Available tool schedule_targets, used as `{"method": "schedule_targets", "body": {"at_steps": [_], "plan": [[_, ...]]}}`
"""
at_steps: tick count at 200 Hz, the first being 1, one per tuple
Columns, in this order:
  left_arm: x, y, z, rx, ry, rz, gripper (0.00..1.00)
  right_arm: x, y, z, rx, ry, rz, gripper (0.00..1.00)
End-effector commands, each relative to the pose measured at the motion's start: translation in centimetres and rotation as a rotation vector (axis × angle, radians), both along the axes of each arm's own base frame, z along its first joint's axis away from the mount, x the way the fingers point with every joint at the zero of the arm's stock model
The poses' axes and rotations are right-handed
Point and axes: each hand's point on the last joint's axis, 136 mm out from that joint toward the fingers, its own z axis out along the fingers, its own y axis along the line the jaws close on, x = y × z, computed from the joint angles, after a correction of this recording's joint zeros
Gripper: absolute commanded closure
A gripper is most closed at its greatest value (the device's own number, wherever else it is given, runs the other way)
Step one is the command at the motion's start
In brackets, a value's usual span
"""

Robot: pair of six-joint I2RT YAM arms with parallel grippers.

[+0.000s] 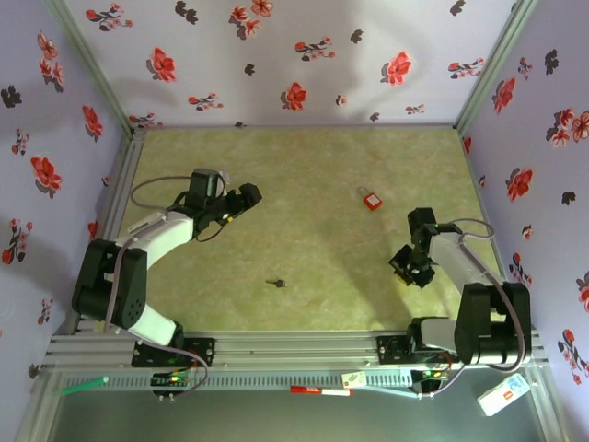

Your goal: Unlock with the key

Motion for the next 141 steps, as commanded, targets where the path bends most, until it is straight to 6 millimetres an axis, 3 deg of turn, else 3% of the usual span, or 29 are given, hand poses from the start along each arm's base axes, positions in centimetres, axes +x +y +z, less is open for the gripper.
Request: {"method": "schedule_targets", "body": {"at_steps": [1,14,27,94,141], "plan": [[0.5,-1.0,0.7,-0.029,-0.023,-0.02,0.08,-0.5,-0.8,1.3,-0.018,0.004,-0.024,0.93],[0.6,-1.2,0.9,-0.035,-0.027,-0.027,0.08,-0.7,-1.4,1.0,-0.007,0.01,-0.064,0.74],[0.7,-1.3,1.1,-0.044,-0.033,-0.034,0.07,-0.5,-1.7,0.8,0.003,-0.001,-0.086,0.67],[0.9,-1.8,1.4,-0.053,-0.039,-0.053,0.07,0.9,-1.9,-0.6,0.044,-0.017,-0.126,0.68],[0.9,-1.8,1.5,-0.056,-0.037,-0.05,0.07,-0.9,-2.1,-1.7,0.038,0.059,-0.147,0.71]]}}
